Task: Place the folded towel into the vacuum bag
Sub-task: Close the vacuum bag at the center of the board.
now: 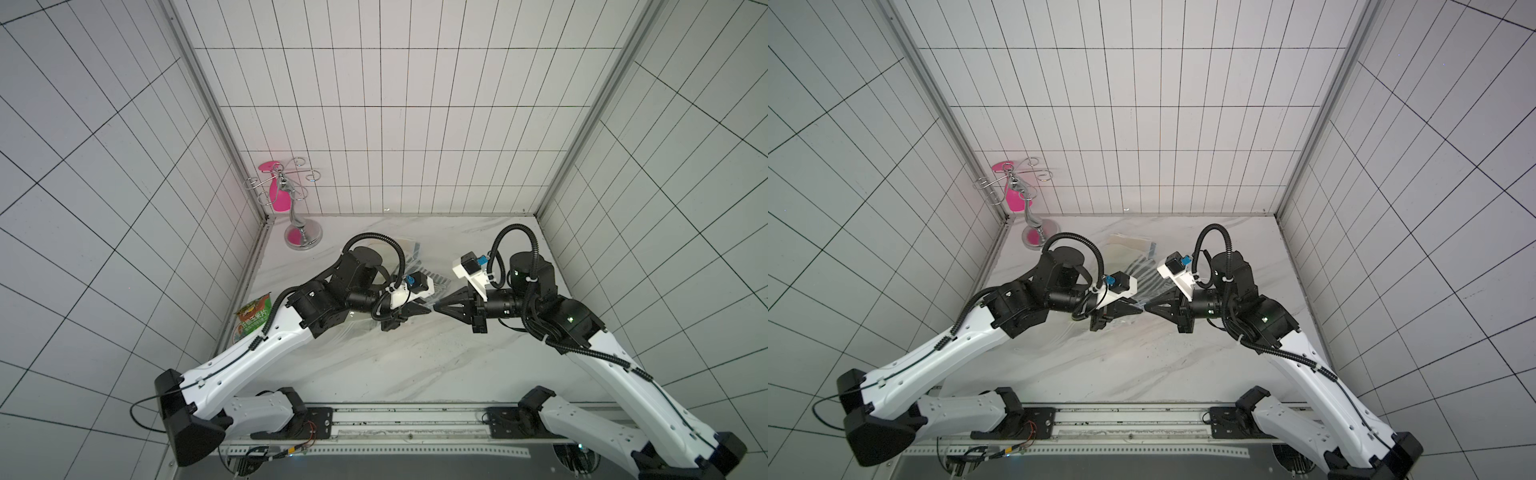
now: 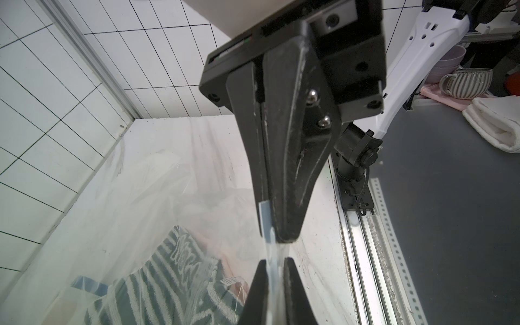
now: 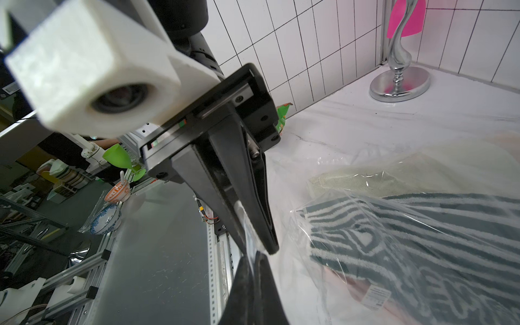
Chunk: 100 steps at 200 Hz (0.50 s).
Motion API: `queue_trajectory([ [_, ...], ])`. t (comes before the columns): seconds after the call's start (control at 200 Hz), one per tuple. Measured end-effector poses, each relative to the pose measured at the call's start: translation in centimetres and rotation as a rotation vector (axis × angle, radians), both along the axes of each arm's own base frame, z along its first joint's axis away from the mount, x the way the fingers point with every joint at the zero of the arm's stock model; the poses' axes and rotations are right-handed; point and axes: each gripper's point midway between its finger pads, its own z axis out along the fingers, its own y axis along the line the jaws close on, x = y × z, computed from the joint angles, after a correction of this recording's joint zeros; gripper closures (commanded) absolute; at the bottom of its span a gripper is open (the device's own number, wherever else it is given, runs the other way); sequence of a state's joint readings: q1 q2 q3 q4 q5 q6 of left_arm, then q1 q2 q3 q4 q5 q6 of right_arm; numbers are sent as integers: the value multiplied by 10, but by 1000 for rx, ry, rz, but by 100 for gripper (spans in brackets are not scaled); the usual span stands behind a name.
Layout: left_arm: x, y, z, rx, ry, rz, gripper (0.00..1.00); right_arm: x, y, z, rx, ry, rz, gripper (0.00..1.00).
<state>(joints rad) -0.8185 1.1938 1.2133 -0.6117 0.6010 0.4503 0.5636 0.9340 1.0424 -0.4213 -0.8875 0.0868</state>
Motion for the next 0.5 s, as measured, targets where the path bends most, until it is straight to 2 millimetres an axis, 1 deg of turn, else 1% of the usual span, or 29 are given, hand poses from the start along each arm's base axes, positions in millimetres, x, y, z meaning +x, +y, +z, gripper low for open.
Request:
queue_trajectory([
  [0.25, 2, -2, 2, -3, -7, -2, 100, 0, -3, 2, 9, 11, -6, 100],
  [0.5, 8, -12, -10, 73, 21, 11, 99, 6, -11, -5, -20, 34, -53, 100],
])
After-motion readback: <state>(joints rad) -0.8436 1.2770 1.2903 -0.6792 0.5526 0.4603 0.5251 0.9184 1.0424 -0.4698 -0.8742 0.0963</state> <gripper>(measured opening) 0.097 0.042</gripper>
